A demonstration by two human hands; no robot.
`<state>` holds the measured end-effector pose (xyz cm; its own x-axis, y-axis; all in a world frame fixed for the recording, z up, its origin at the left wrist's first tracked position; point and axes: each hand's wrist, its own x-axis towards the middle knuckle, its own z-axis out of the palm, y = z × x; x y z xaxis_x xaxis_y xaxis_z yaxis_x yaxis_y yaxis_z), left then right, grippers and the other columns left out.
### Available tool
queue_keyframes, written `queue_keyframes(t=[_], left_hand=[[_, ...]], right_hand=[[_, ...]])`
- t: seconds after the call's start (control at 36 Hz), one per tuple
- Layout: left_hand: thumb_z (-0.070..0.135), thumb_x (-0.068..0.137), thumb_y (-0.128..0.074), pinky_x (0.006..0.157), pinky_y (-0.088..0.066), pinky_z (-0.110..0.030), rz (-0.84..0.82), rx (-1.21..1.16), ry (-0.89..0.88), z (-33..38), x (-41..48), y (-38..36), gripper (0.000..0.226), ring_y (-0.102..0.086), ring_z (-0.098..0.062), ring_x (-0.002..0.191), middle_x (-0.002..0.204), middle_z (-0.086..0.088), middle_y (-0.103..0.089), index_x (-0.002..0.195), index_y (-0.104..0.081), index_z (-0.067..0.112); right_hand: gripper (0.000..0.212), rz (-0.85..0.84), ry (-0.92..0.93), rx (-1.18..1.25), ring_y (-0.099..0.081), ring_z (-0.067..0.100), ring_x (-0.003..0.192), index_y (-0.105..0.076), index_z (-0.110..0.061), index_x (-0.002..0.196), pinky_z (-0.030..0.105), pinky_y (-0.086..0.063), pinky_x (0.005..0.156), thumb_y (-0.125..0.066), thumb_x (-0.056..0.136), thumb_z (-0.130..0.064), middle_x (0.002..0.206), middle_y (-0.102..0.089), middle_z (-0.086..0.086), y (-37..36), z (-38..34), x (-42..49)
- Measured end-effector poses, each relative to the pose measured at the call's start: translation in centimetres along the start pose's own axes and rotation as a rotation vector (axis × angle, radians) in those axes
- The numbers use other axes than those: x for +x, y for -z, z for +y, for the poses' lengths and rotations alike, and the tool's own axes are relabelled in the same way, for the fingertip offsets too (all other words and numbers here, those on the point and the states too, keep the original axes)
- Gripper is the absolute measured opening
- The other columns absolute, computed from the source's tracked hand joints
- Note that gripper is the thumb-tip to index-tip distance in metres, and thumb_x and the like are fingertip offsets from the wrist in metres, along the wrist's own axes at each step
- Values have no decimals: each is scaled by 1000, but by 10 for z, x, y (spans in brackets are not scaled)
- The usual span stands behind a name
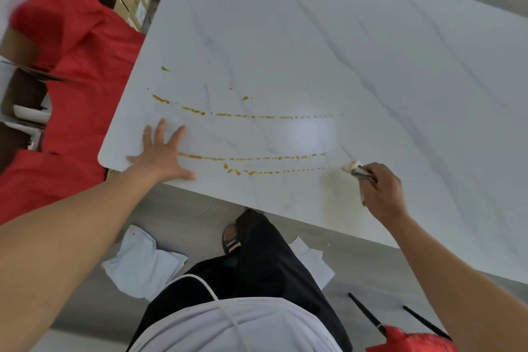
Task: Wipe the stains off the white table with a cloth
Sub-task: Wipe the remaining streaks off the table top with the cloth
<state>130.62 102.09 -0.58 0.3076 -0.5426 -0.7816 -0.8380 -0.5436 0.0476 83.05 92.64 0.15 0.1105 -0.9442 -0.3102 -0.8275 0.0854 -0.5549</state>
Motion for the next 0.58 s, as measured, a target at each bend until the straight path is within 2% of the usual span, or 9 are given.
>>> queue_keyframes(t=[0.06, 0.14, 0.22, 0.28, 0.33, 0.47, 0.58], left_hand=[[66, 64, -87, 106, -21, -84, -1, 41, -23, -1, 3, 2, 138, 31, -25, 152, 158, 16, 42, 154, 17, 55], [63, 61, -90, 106, -20, -84, 12, 42, -39, 2, 10, 4, 142, 31, -24, 151, 159, 16, 41, 150, 20, 60], [61, 61, -91, 106, -21, -84, 0, 39, -14, 5, 13, 4, 144, 32, -24, 151, 158, 17, 43, 148, 23, 62], [58, 63, -91, 107, -20, -83, -14, 32, 6, 7, 15, 4, 143, 33, -24, 151, 156, 17, 46, 149, 24, 60], [56, 65, -91, 108, -20, -82, -16, 19, 18, 7, 18, 2, 143, 34, -24, 150, 154, 17, 49, 149, 25, 59], [53, 67, -90, 110, -18, -81, -54, 13, 34, 9, 24, 3, 144, 38, -24, 148, 148, 17, 55, 146, 29, 59], [53, 70, -89, 110, -16, -81, -68, 27, 46, 10, 25, 3, 142, 40, -25, 147, 148, 16, 56, 148, 29, 57]], right_hand=[[15, 62, -57, 63, -62, 27, 66, -61, -19, 88, 37, -51, 54, -54, 90, -6, 82, -60, 5, 5, -10, 26], [10, 112, -67, 77, -62, 24, 74, -61, -20, 93, 29, -47, 58, -53, 93, -13, 88, -61, 6, 11, -26, 77], [13, 109, -19, 6, -57, 11, 67, -60, -14, 96, 23, -46, 54, -49, 93, -8, 96, -57, 6, 15, -39, 127], [15, 92, 17, -45, -60, 22, 66, -59, -18, 95, 36, -53, 58, -46, 89, -11, 96, -55, 5, 15, -42, 159], [18, 59, 57, -118, -61, 33, 78, -58, -21, 100, 48, -56, 68, -45, 88, -16, 100, -54, 4, 13, -44, 191], [32, -28, 196, -409, -51, 39, 108, -55, -14, 123, 46, -47, 82, -46, 93, -9, 121, -52, 13, 8, -55, 249], [38, -42, 191, -487, -46, 39, 114, -51, -11, 125, 49, -45, 83, -44, 89, -2, 122, -48, 17, -1, -55, 270]])
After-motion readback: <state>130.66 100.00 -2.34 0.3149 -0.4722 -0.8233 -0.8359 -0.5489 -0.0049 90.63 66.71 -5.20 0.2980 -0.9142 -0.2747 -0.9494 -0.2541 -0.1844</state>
